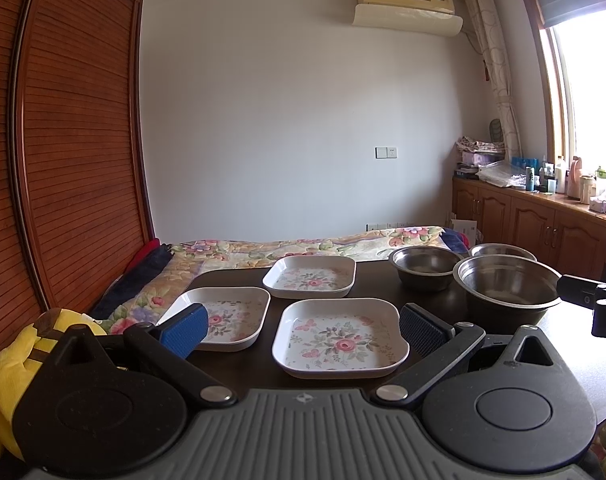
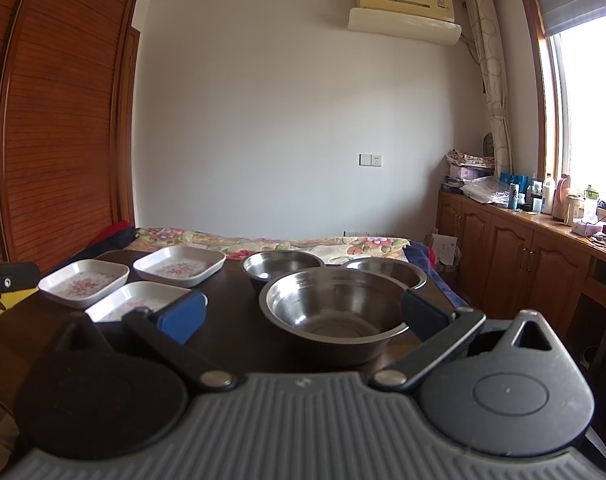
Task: Organize plates and bowls
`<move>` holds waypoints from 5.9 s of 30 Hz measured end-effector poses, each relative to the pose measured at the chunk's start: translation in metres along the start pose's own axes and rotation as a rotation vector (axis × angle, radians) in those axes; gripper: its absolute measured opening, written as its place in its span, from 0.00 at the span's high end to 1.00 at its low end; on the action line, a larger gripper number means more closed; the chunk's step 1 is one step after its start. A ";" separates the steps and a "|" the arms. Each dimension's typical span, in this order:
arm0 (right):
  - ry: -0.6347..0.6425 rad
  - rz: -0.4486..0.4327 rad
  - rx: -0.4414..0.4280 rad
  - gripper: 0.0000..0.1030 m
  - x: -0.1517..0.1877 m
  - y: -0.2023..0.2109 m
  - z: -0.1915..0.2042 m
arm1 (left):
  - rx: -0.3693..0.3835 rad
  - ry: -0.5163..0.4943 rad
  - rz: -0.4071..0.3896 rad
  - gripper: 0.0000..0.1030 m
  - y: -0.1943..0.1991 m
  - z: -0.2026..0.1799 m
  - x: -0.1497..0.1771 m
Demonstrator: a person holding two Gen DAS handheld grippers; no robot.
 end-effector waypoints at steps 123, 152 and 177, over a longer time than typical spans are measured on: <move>0.222 0.404 -0.540 0.51 -0.010 -0.170 0.094 | 0.154 0.036 0.425 0.40 -0.165 0.064 0.016; 0.067 0.409 -0.590 0.83 -0.009 -0.154 0.077 | 0.177 0.086 0.430 0.66 -0.155 0.070 0.017; 0.095 0.420 -0.607 0.83 0.009 -0.090 0.079 | 0.209 0.045 0.450 0.66 -0.088 0.065 0.043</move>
Point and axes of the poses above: each gripper's, at about its wrist camera, not at the fingertips, and y roughly against the way its jaws point, z to its left, x to its underside, the point moved 3 cm from there along -y, roughly the way its jaws point, and after that the axes turned 9 degrees about y, right-handed, at the moved point
